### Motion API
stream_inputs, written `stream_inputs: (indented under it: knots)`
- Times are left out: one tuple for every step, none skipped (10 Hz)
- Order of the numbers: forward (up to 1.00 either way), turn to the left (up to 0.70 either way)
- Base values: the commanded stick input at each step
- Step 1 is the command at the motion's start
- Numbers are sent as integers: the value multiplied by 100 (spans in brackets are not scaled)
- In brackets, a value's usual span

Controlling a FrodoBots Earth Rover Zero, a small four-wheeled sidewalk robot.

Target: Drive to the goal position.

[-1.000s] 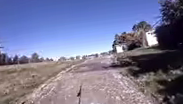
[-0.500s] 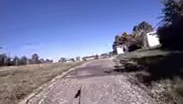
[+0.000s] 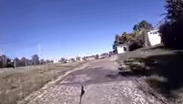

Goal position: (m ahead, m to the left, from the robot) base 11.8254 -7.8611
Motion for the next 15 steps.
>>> stream_inputs:
  knots:
    - [100,1]
    - [100,0]
    - [100,0]
    - [100,0]
    - [100,0]
    - [100,0]
    - [100,0]
    - [100,0]
    - [100,0]
    - [100,0]
    - [100,0]
    - [100,0]
    - [100,0]
    - [100,0]
    - [100,0]
